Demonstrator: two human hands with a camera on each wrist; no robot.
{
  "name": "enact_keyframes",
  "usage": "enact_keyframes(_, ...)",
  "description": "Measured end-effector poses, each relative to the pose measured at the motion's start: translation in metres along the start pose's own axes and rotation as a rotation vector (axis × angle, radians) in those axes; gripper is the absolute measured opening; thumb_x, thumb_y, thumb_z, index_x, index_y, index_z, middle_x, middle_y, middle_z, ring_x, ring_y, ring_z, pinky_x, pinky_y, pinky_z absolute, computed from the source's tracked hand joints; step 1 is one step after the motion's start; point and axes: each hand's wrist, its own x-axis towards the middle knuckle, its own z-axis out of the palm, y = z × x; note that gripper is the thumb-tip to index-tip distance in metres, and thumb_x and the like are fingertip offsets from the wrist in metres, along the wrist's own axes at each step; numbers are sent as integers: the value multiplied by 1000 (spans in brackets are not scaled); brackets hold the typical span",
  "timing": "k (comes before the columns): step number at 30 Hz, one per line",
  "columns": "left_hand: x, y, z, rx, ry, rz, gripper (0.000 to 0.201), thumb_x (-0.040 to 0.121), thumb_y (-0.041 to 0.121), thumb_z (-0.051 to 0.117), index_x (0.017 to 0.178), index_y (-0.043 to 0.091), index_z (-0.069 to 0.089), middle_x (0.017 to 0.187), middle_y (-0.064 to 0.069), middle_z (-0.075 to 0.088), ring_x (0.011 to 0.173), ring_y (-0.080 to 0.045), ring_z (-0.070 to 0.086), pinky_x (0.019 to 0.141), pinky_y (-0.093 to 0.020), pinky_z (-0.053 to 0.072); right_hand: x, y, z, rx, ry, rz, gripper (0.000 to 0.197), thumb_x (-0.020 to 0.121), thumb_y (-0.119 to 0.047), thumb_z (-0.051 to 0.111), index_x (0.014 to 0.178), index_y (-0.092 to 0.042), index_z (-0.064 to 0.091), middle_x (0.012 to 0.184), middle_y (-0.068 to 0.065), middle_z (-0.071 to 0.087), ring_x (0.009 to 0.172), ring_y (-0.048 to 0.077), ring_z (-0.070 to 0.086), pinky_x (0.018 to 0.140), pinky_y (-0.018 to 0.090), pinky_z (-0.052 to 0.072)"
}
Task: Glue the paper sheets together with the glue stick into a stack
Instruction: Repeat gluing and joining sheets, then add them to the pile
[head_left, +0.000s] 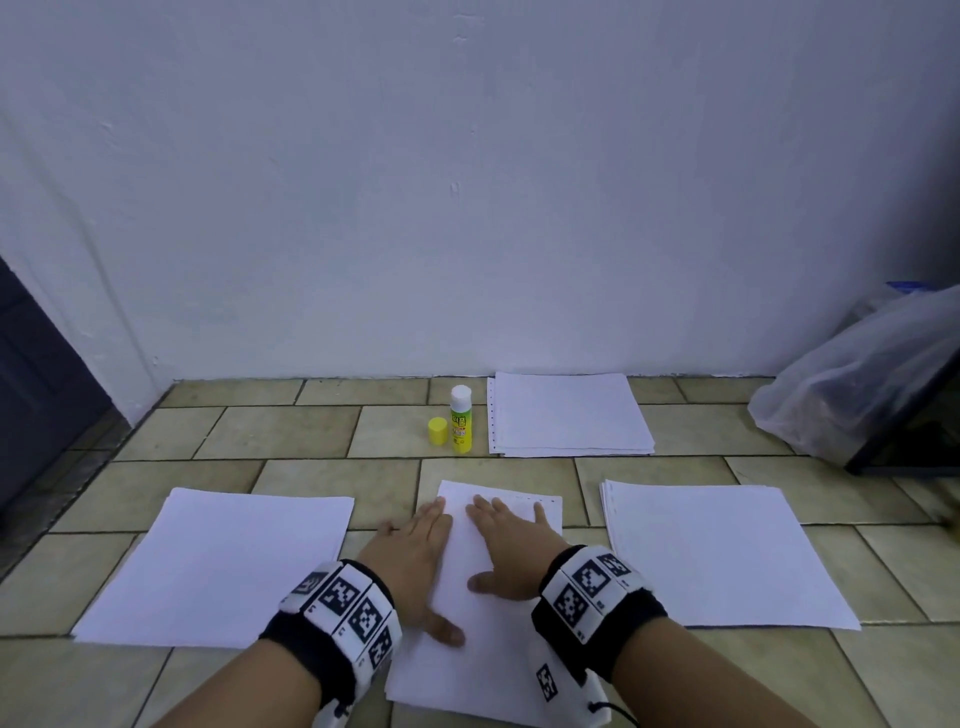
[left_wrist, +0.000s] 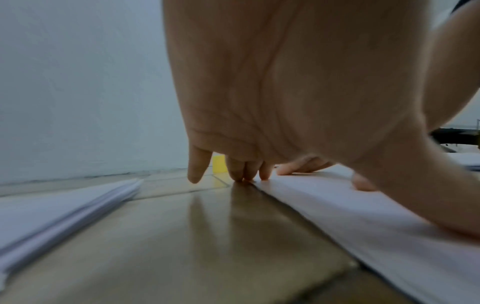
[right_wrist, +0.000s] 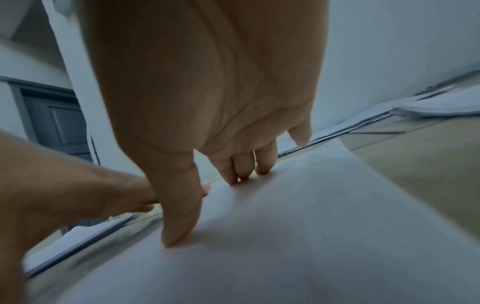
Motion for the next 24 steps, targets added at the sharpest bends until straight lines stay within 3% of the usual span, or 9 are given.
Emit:
enact_keyframes(4,1,-12,0,71,-88,27,139,60,67,76,151,18,-16,157,3,-28,146,-20,-20,117,-56,-1,-15,26,-2,9,-18,56,99,85,-55,59,153,-21,-5,160,-5,-9,148,12,-4,114,56,-6)
enact_keyframes(7,0,-11,3,89,-78,8,139,59,70,75,151,19,-16,157,3,-28,145,-25,-22,117,-57,-3,-21,33,-6,-23,-21,84,104,81,-57,63,153,-23,-3,161,-4,-6,148,15,-2,115,55,-7)
enact_keyframes(11,-8,5,1,145,-22,-104,132,64,74,68,152,9,-6,159,-12,-14,147,-31,-9,120,-48,6,-24,21,-7,-61,58,170,86,84,-51,63,149,-12,21,156,12,17,144,27,13,115,50,15)
enact_keyframes(13,-12,16,-1,122,36,-198,112,71,74,60,149,8,14,155,-17,12,143,-31,16,114,-41,23,-28,12,-4,-104,121,197,70,85,-51,60,137,-9,38,142,14,33,133,30,26,106,45,30)
enact_keyframes(15,-13,21,-3,120,108,-253,81,83,70,49,139,15,31,140,-12,34,129,-28,36,101,-36,32,-33,5,-1,-103,112,208,71,83,-59,58,132,-10,41,135,13,35,127,30,29,100,44,33)
enact_keyframes(18,-16,20,-7,175,128,-232,44,98,45,41,130,14,40,131,-10,46,119,-26,47,87,-33,35,-38,-3,6,-57,36,193,88,74,-62,67,136,-9,34,136,12,30,125,32,31,98,46,36)
enact_keyframes(20,-15,17,-7,187,141,-171,28,98,24,43,123,12,46,127,-9,51,115,-25,49,78,-30,32,-37,-4,9,-58,14,158,97,71,-57,73,141,-8,27,139,13,26,124,33,34,97,47,38)
enact_keyframes(22,-14,10,-9,133,174,-95,34,93,24,53,124,13,45,129,-6,46,119,-23,43,80,-30,34,-35,1,10,-90,8,117,102,72,-53,75,146,-10,20,144,14,22,127,34,32,100,48,37)
enact_keyframes(24,-8,-1,-11,27,187,-30,67,83,40,67,137,17,34,142,-4,31,132,-22,30,98,-33,37,-33,11,6,-141,8,75,105,72,-52,75,150,-18,14,149,12,18,134,34,24,106,50,33)
